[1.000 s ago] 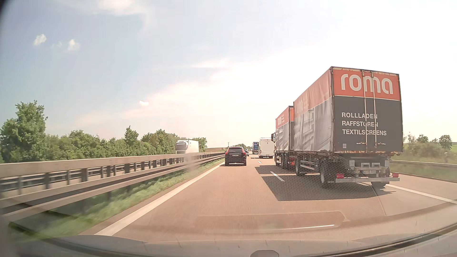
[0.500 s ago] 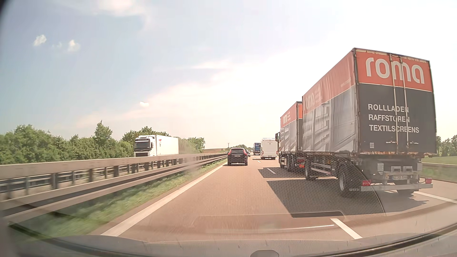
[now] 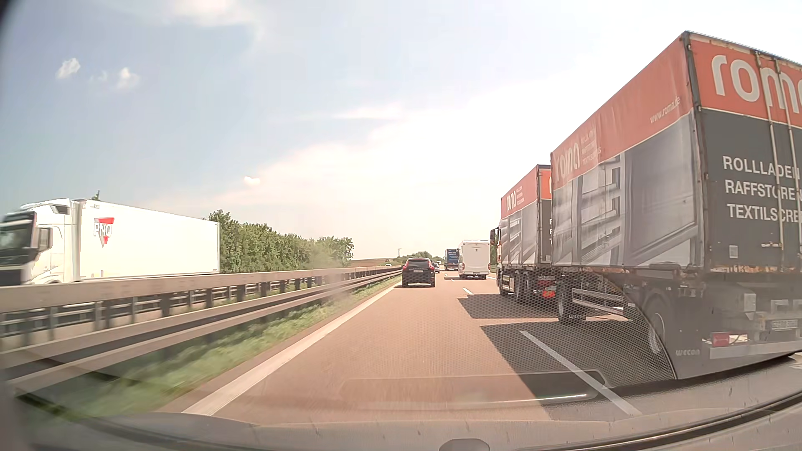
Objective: Follow the waypoints while adhering to traffic rules and regulations
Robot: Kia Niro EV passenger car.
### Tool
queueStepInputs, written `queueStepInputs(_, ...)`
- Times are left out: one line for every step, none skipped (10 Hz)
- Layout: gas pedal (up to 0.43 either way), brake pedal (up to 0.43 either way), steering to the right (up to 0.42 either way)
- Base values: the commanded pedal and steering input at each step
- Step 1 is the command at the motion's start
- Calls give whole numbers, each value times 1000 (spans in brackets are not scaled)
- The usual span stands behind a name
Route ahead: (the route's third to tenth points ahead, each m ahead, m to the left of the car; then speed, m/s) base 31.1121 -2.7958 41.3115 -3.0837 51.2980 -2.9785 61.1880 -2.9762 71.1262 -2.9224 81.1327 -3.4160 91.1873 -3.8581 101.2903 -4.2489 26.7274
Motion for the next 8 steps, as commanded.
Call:
queueStepInputs(228, 0, 1)
queueStepInputs(228, 0, 1)
queueStepInputs(240, 0, 0)
queueStepInputs(268, 0, 0)
queueStepInputs(299, 0, 0)
queueStepInputs(311, 0, -1)
queueStepInputs(311, 0, 0)
queueStepInputs(319, 0, 0)
